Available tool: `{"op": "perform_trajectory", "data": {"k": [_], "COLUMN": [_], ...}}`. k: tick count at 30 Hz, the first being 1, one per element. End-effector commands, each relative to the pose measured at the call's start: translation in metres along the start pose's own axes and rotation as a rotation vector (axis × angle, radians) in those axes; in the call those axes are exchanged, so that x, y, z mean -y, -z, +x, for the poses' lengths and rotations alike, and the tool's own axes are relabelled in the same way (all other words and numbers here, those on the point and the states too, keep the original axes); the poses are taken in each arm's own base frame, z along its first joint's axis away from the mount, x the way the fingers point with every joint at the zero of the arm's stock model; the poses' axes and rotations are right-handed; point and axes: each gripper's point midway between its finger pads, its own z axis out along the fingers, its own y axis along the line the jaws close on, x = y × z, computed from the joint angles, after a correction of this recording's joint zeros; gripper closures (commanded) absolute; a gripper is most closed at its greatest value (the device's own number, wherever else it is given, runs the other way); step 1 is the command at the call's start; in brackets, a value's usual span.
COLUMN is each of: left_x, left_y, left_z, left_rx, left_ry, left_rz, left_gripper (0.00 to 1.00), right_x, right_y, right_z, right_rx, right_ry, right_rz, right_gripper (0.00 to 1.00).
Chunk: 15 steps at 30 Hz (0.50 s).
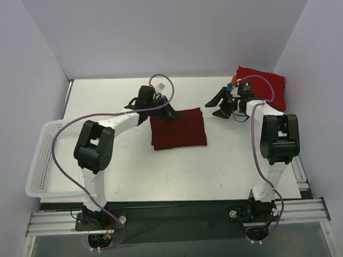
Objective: Fold and stack the t-shirts
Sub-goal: Fold the long partially folded tshirt into a neat square
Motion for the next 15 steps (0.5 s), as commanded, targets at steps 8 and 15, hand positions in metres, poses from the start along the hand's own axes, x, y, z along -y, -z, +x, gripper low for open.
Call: {"op": "perform_trajectory", "data": {"k": [8,15], "left_x": [-0.006,-0.044], "left_y": [-0.054,-0.059], "left_z": [0.105,0.122], "left_rx": [-0.179,-0.218], "left_ry": [-0.034,-0.005], "left_rz": [-0.048,-0.177], "left_gripper": [0.91,0.92], "right_x": [0.032,0.051], "right_y": [-0.013,-0.025], "right_z": [0.059,0.075], "right_rx": [-0.121,-0.189], "right_ry": [0.211,0.28], "right_rz": [0.216,0.301], "right_gripper": [0.35,0.31]}}
